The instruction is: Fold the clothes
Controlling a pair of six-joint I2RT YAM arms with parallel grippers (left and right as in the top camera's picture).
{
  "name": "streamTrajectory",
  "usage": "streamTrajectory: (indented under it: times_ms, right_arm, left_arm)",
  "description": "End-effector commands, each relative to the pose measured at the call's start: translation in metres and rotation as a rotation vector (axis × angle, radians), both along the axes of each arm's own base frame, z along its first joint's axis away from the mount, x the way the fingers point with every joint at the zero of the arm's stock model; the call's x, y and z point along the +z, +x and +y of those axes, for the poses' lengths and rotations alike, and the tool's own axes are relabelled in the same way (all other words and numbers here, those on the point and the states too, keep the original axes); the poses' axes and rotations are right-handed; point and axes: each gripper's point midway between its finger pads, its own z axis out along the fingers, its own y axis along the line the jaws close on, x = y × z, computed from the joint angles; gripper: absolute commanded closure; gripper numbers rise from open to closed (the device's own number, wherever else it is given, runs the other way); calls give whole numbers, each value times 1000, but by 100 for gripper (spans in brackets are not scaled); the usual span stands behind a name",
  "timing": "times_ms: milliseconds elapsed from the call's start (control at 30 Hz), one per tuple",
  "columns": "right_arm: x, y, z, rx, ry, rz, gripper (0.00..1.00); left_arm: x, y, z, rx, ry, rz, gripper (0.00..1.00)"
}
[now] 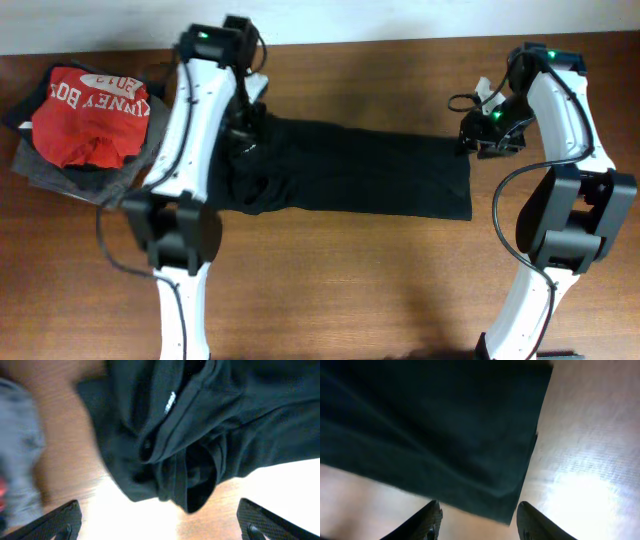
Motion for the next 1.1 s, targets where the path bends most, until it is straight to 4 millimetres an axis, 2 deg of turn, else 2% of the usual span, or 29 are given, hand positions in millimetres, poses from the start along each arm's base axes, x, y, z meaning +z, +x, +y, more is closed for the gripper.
streamTrajectory:
  times_ms: [0,67,233,467,700,833,900,933,1067]
  right_arm:
    - [3,-2,-3,2,-13,-24,46]
    - [-8,-6,-6,3,-35,-8,45]
    - [-28,-20,-17,-24,-106,52,43]
    - [-51,-19,-20,-50,-128,39,35]
    - [-87,-29,-18,-72,-128,44,34]
    - [-101,-35,-16,-95,-119,48,35]
    - [-104,-35,-15,-120,-117,51,40]
    - [-105,-36,-15,-127,-114,50,49]
    - [-105,-33,-11,-148,-90,43,94]
  left_arm:
    - [43,4,14,22,-8,-131,1]
    - [57,13,20,43,-22,-199,1]
    - [72,32,29,97,-61,-302,1]
    - [76,43,33,111,-83,-344,1]
    - [75,43,33,103,-80,-341,1]
    - [76,43,35,101,-72,-343,1]
    - [76,43,35,98,-72,-343,1]
    - [75,43,35,98,-72,-343,1]
    - [76,44,35,98,-71,-346,1]
